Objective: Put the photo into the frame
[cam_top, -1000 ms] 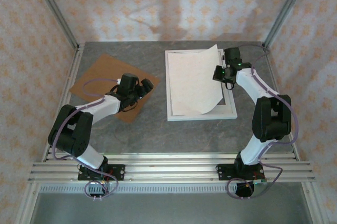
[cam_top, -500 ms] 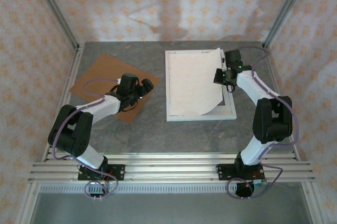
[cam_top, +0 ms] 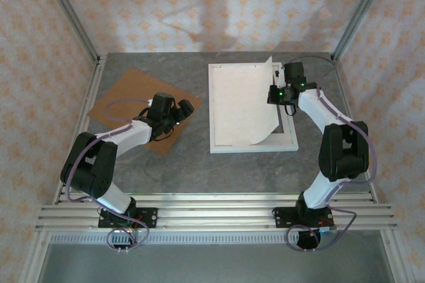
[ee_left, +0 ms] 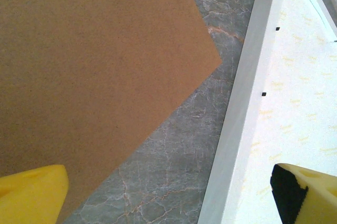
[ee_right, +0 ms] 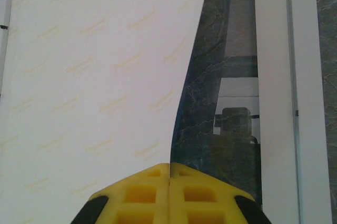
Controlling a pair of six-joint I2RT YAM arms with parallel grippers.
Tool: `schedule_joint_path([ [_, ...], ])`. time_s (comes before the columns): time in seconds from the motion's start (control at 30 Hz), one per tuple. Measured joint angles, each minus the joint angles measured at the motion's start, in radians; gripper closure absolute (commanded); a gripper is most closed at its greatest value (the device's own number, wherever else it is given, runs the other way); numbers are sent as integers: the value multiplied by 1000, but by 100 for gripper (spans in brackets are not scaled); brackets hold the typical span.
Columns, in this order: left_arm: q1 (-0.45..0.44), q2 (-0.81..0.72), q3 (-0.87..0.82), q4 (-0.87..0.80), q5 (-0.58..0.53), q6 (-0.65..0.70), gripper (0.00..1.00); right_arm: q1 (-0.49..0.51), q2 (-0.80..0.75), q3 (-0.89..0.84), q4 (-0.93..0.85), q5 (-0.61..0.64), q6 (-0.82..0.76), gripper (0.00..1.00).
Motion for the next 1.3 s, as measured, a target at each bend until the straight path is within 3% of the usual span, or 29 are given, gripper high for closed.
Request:
schedule_joint_path([
  [0.17,0,0,0,0,0,0,0,0,4,-4,6,7,65,77],
  [0.23,0,0,0,0,0,0,0,0,4,-13,13,25,96,61],
  [0.33,0,0,0,-1,0,2,0,0,4,-23,9,81,132,30],
  [0.5,8,-3,0,-10,0,27,0,0,4,-14,-17,211,158,3],
  [0.67,44,-45,0,-47,-3,60,0,0,4,50,-82,285,169,1],
  [0.87,109,-116,0,-103,-24,104,0,14,4,97,-98,241,209,1],
  [1.1,203,-206,-11,-223,-99,157,0,204,26,123,-89,162,260,1],
  [1.3,297,-269,-100,-237,-132,161,0,348,191,256,-23,101,296,0],
])
